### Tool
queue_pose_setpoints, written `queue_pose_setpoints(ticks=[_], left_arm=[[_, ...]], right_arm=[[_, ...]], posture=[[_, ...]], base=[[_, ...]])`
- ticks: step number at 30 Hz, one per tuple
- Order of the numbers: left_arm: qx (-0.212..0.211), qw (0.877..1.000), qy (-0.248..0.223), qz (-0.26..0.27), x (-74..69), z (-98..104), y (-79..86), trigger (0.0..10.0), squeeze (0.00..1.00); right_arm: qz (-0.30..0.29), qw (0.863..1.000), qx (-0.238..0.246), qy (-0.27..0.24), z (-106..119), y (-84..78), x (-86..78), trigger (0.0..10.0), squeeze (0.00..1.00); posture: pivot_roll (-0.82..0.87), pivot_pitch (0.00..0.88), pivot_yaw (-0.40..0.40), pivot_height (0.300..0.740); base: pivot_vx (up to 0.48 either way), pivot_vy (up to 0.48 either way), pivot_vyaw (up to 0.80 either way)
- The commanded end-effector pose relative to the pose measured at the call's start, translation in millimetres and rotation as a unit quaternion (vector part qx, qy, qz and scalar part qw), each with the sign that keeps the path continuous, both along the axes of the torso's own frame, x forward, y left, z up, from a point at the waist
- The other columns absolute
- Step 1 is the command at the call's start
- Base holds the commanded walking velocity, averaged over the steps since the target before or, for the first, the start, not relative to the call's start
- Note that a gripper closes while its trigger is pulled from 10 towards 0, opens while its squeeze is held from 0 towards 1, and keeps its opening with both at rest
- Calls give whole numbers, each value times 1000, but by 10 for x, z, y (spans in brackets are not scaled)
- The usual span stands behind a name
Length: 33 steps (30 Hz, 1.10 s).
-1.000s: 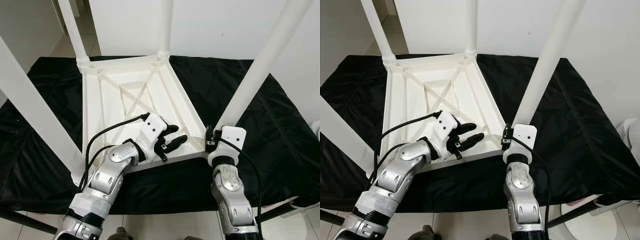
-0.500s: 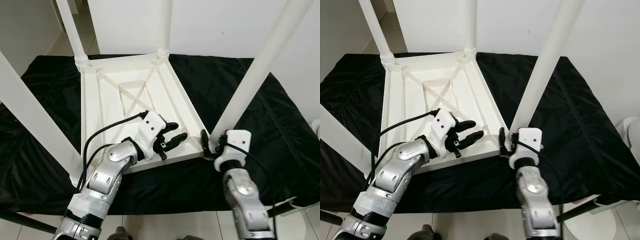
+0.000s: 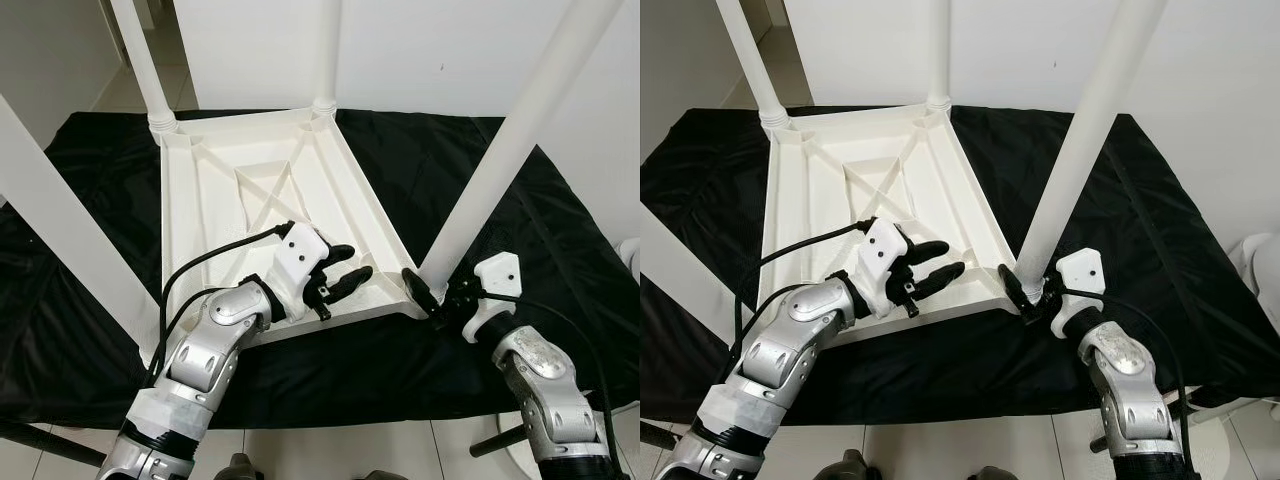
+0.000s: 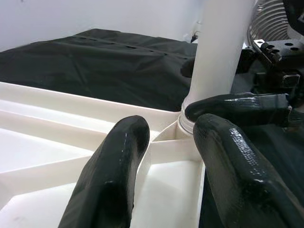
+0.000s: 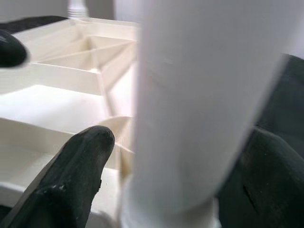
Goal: Building children table
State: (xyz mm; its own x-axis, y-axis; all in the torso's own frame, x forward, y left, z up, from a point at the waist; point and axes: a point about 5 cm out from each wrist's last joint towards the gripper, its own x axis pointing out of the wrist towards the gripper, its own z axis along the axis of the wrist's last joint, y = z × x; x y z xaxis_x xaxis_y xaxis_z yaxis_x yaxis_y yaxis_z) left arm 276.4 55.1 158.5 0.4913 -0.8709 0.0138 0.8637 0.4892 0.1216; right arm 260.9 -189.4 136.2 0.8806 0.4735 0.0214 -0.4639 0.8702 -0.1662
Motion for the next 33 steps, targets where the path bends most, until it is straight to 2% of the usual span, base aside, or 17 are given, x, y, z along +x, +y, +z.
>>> queue_pose_setpoints(ticks=[1,2,3,4,5,10,15,16,17,21,22,23,24,29,33], left_arm=[[8,998,-5,-65,-79,23,-40,10000,0],[9,998,-7,-68,-87,27,-50,10000,0],[9,998,-7,-68,-87,27,-50,10000,0],[9,997,-9,-70,-94,33,-62,10000,0],[9,997,-13,-70,-100,40,-73,10000,0],[8,997,-15,-69,-111,43,-87,10000,0],[3,998,-11,-68,-142,34,-104,10000,0],[2,998,-10,-68,-149,32,-112,10000,0],[1,998,-9,-68,-154,32,-119,10000,0],[-1,998,-7,-68,-161,30,-129,10000,0],[0,998,-8,-67,-159,27,-131,10000,0],[0,998,-8,-67,-159,27,-131,10000,0],[1,998,-9,-66,-156,26,-129,10000,0],[0,998,-9,-63,-147,34,-116,10000,0],[0,998,-9,-63,-142,36,-117,10000,0]], right_arm=[[18,1000,-8,6,-4,-27,47,7255,0],[29,999,-15,9,-4,-35,90,4784,0],[29,999,-15,9,-4,-35,90,4784,0],[39,999,-25,9,-7,-44,136,3569,0],[45,998,-32,13,-24,-49,171,0,0],[51,998,-36,20,-60,-63,205,0,0],[66,997,-25,34,-127,-48,136,0,0],[60,997,-18,36,-140,-40,113,1686,0],[54,998,-11,38,-143,-31,99,10000,0],[25,999,6,34,-126,7,91,10000,0],[-19,999,6,26,-111,18,118,10000,0],[-19,999,6,26,-111,18,118,10000,0],[-59,998,9,30,-117,33,137,10000,0],[-124,991,28,31,-113,245,90,10000,0],[-167,984,48,39,-125,336,70,10000,0]], posture=[[-5,0,0,740],[-1,0,-1,740],[-1,0,-1,740],[3,0,-5,740],[4,0,-7,740],[0,0,-11,740],[-4,0,-22,740],[-7,0,-22,740],[-7,0,-23,740],[-8,0,-23,740],[-7,0,-25,740],[-7,0,-25,740],[-5,0,-26,740],[-5,0,-28,740],[-4,0,-30,740]], base=[[0,0,0],[0,0,0],[0,0,0],[0,0,0],[0,0,0],[0,0,0],[0,0,0],[0,0,0],[0,0,0],[0,0,0],[0,0,0],[0,0,0],[0,0,0],[0,0,0],[0,0,0]])
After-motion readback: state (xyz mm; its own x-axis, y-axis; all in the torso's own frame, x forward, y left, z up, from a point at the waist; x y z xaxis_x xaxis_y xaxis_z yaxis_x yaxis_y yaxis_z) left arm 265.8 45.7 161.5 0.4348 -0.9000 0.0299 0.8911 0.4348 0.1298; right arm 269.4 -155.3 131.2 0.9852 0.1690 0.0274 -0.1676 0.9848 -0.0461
